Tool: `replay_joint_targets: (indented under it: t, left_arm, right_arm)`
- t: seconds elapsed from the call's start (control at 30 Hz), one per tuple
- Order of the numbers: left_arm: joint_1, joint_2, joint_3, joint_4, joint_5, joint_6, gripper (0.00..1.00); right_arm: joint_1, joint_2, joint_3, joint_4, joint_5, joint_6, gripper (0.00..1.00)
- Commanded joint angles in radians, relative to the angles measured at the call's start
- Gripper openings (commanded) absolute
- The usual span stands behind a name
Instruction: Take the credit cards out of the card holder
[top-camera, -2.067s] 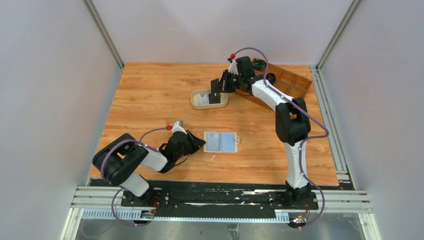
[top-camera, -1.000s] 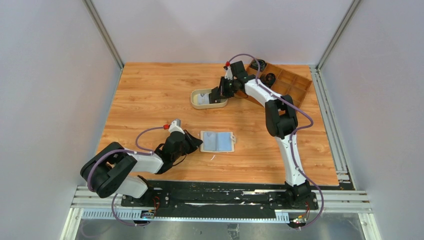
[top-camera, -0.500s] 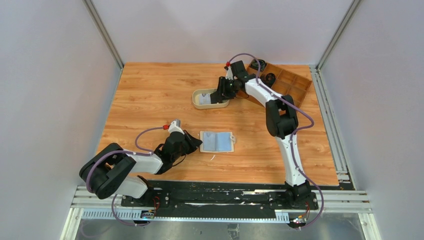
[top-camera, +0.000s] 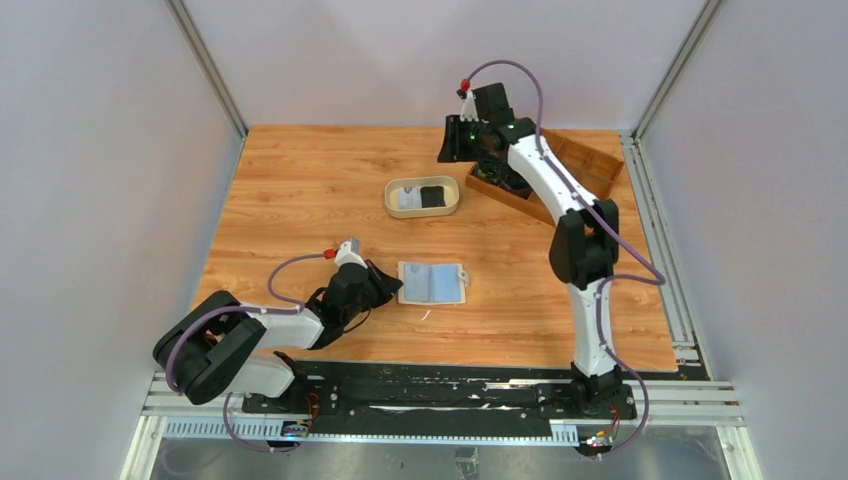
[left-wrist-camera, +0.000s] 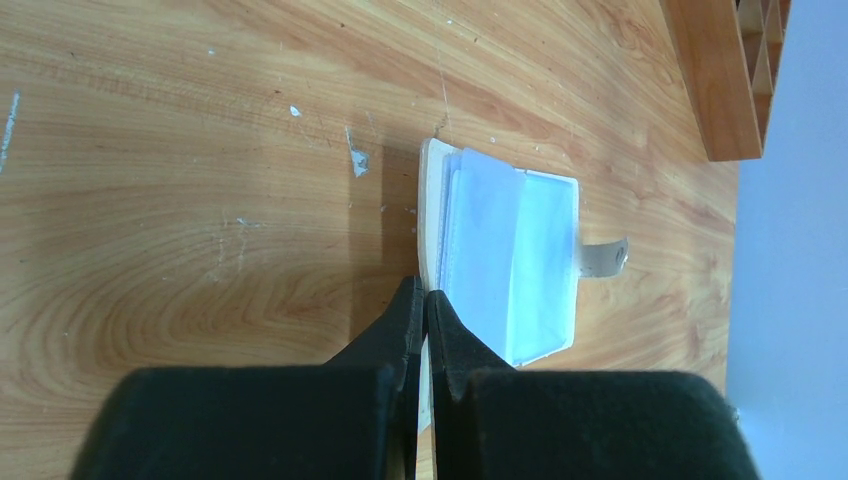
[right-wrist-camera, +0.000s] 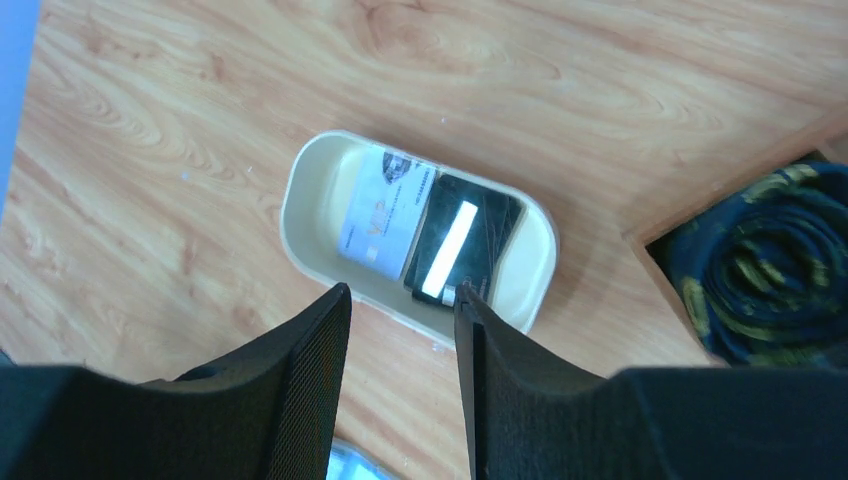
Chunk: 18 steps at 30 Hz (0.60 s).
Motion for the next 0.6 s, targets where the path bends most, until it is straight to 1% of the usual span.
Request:
replay_joint_targets:
  t: [0.0,0.07,0.13,0.17,0.23,0.3,0.33,0.4,0.43,0.57]
  left_arm:
    - [0.0,-0.021,0.011,-0.032,-0.041,0.029,0.0]
    - [0.0,-0.019,0.012,-0.034,-0.043,0.031,0.0]
    - [0.0,-0.015,0.011,-0.035,-0.048,0.031,0.0]
    - [0.0,-0.014,0.011,-0.035,-0.051,0.03,0.0]
    - [0.0,-0.009,0.014,-0.036,-0.054,0.03,0.0]
    - [0.0,-0.003,0.018,-0.036,-0.053,0.031,0.0]
    - [0.0,0.0,0.022,-0.036,-0.052,0.031,0.0]
    - [0.0,0.002,0.024,-0.034,-0.051,0.032,0.0]
    - [0.0,0.002,0.024,-0.034,-0.051,0.031,0.0]
    - [0.0,-0.003,0.018,-0.034,-0.048,0.028,0.0]
  right_arm:
    - [0.038,-0.231,-0.25,0.06,0.046,-0.043,0.47]
    - [0.105,-0.335,-0.421,0.108,0.103,-0.053,0.47]
    - [0.179,-0.42,-0.573,0.149,0.157,-0.022,0.47]
    - [0.219,-0.457,-0.642,0.172,0.184,-0.002,0.47]
    - [0.314,-0.505,-0.742,0.187,0.247,0.039,0.5]
    - [0.374,-0.517,-0.787,0.181,0.302,0.069,0.54]
    - [0.403,-0.516,-0.805,0.166,0.326,0.091,0.58]
    - [0.45,-0.503,-0.85,0.163,0.349,0.138,0.62]
    - [0.459,-0.494,-0.862,0.168,0.378,0.153,0.64]
    - [0.51,-0.47,-0.921,0.214,0.406,0.214,0.7]
